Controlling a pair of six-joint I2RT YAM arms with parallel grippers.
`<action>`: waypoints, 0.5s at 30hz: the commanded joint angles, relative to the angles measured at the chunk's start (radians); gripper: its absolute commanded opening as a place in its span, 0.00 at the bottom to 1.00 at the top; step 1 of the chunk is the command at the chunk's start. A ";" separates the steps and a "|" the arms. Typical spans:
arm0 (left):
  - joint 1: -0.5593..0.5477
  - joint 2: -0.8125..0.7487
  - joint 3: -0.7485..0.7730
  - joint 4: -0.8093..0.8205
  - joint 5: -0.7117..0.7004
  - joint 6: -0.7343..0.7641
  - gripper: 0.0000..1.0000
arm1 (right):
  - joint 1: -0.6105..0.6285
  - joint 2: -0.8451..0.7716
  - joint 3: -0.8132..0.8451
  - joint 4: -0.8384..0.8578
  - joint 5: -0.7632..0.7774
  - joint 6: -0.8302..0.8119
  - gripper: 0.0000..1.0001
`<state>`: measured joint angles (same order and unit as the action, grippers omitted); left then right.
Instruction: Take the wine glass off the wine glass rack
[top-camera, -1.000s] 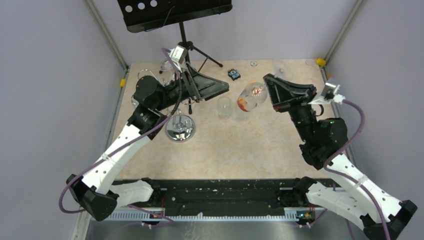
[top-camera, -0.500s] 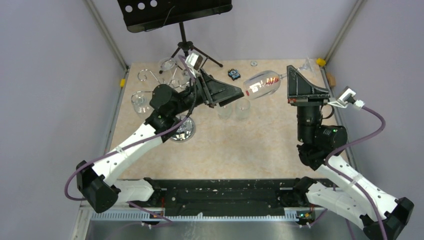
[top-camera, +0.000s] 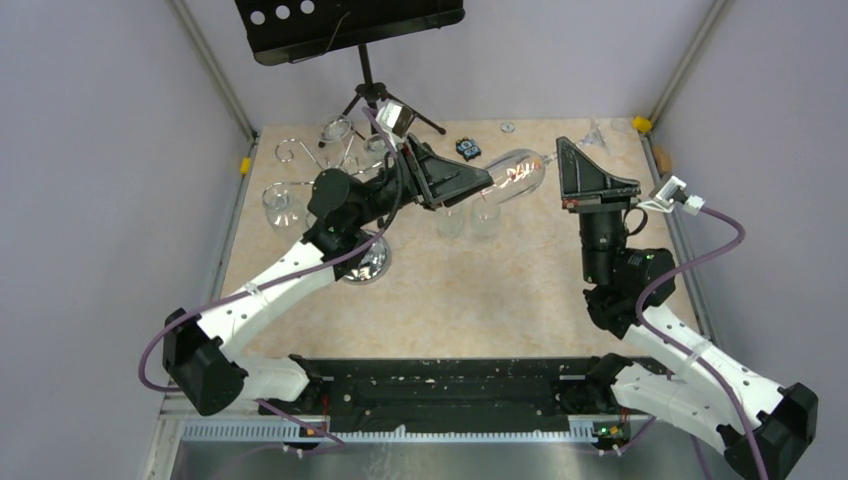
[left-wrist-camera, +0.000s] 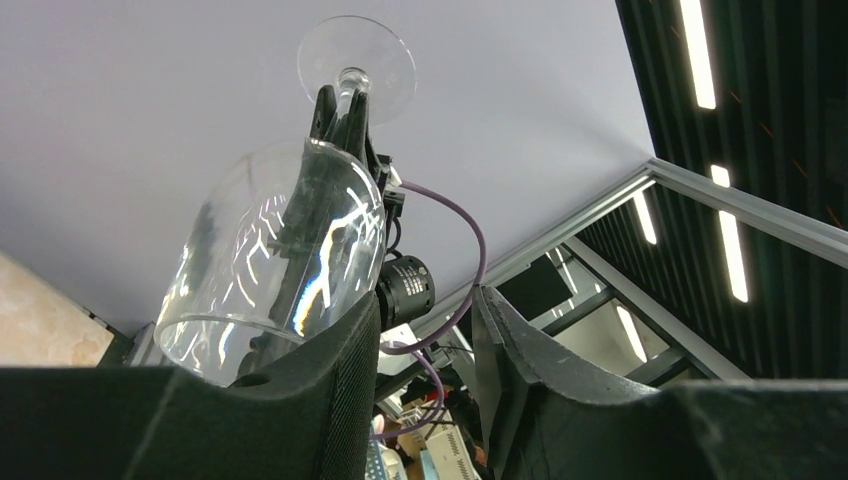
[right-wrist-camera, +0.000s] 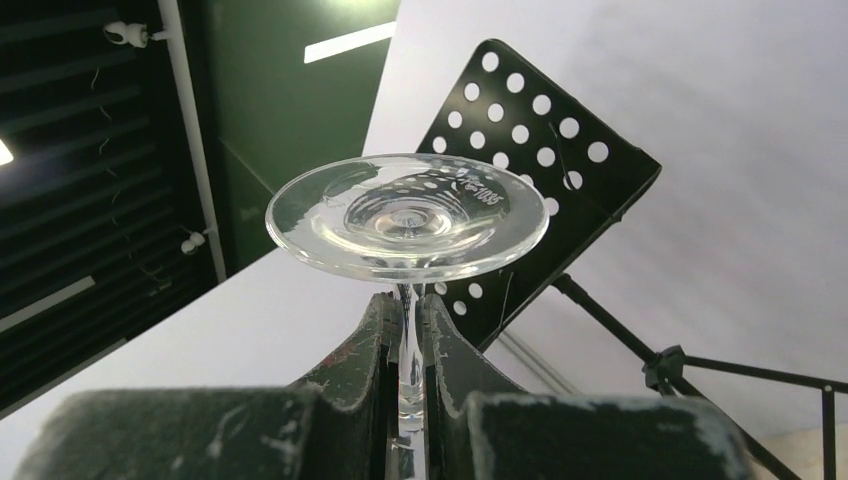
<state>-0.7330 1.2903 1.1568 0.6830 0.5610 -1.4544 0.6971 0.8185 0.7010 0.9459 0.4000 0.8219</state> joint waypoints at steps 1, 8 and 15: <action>-0.003 -0.004 0.038 0.057 -0.018 0.014 0.43 | -0.005 -0.010 0.002 0.115 0.011 0.034 0.00; -0.003 -0.097 0.042 -0.238 -0.131 0.210 0.55 | -0.005 -0.039 -0.004 0.180 0.050 -0.028 0.00; -0.004 -0.075 0.055 -0.245 -0.098 0.186 0.64 | -0.005 -0.039 -0.010 0.219 0.056 -0.024 0.00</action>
<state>-0.7349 1.1896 1.1698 0.4461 0.4484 -1.2819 0.6971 0.8001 0.6785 1.0298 0.4515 0.7826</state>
